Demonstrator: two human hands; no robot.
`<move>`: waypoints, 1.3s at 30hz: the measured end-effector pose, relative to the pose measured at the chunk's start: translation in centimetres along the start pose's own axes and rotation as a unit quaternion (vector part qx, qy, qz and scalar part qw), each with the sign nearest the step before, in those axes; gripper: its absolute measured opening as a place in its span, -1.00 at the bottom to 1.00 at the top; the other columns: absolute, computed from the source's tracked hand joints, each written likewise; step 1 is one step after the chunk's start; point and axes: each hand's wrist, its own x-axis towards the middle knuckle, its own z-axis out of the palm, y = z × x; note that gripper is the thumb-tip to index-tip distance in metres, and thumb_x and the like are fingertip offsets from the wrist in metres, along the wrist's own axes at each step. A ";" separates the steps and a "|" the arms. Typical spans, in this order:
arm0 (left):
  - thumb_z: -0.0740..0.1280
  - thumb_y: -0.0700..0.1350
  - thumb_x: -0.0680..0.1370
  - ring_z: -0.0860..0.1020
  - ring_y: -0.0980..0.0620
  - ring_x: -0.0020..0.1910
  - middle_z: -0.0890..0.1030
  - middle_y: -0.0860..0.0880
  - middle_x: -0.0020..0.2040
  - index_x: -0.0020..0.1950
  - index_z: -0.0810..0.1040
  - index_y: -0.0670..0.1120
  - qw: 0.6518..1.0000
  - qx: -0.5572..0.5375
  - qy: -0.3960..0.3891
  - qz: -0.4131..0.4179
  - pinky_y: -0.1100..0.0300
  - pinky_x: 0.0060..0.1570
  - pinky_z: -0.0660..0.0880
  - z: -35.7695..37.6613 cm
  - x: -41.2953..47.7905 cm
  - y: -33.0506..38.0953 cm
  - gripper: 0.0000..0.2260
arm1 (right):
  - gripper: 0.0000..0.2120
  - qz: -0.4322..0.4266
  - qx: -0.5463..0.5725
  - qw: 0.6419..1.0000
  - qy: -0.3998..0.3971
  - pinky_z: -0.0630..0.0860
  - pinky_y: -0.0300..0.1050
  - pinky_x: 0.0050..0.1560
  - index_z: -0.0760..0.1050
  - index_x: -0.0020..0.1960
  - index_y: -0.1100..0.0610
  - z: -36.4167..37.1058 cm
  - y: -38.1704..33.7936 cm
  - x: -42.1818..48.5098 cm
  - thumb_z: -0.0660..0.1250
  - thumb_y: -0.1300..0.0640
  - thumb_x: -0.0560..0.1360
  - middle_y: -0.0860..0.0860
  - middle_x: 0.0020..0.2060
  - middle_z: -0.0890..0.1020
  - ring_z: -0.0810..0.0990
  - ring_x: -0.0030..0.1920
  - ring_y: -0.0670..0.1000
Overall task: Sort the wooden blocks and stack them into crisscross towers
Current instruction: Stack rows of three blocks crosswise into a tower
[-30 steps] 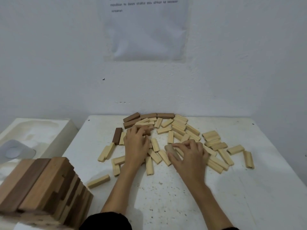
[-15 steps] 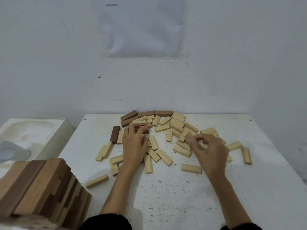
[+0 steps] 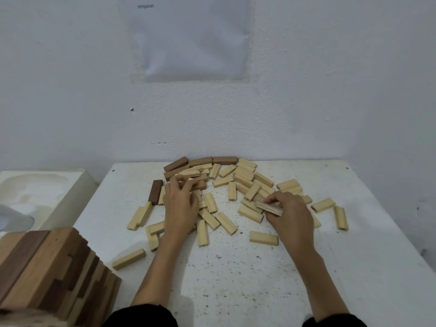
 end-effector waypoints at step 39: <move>0.34 -0.26 0.51 0.51 0.07 -0.05 0.56 -0.06 0.11 0.37 0.39 0.00 0.990 -0.112 -0.087 0.026 0.09 -0.06 0.51 -4.4 -2.1 3.1 -0.55 | -0.72 -0.145 0.146 0.974 0.090 0.42 -0.46 -0.16 0.64 -0.12 0.06 1.2 -2.9 -5.2 0.50 0.35 0.25 -0.12 -0.14 0.58 0.51 -0.06 -0.18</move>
